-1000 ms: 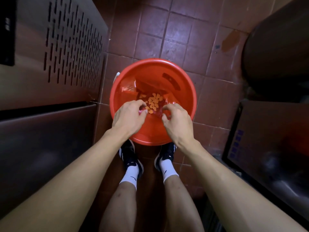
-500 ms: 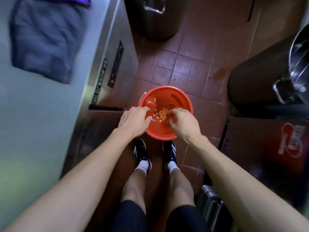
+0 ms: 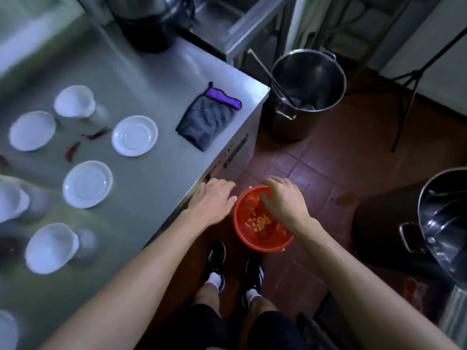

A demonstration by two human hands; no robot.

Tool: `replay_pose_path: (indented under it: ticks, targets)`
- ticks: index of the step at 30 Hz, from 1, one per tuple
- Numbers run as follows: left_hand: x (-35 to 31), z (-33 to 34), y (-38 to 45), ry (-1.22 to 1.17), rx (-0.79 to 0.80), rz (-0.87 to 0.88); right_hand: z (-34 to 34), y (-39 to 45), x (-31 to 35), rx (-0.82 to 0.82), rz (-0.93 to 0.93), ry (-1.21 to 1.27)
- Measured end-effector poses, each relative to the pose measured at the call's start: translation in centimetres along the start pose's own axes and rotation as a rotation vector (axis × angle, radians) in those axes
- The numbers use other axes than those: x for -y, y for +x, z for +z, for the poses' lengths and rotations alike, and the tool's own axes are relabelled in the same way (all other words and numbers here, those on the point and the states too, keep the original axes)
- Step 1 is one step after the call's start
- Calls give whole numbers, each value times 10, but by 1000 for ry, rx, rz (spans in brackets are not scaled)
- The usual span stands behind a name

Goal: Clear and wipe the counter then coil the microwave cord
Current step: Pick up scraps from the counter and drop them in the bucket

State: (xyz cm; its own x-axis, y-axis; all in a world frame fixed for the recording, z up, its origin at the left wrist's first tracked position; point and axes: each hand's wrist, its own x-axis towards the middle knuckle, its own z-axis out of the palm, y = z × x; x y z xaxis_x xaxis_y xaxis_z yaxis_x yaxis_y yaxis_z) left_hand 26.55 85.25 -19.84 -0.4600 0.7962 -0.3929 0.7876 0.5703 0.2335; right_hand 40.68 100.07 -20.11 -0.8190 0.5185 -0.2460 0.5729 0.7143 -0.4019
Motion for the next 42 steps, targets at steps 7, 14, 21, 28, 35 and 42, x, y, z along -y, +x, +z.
replay_pose_path:
  ticks: [7, 14, 21, 28, 35, 42]
  targets:
    - [42, -26, -79, -64, -145, -240, -15, 5, 75, 14, -284, -31]
    - [91, -36, -147, -140, -279, -473, -7, 17, 160, 98, -493, -14]
    - [138, -32, -223, -244, -392, -673, 25, 16, 242, 210, -669, -44]
    - [191, -16, -299, -321, -464, -872, 70, 2, 338, 300, -793, -48]
    - [263, -11, -350, -371, -543, -946, 101, -5, 425, 342, -871, -89]
    - [329, -11, -383, -405, -594, -998, 133, -5, 502, 356, -882, -103]
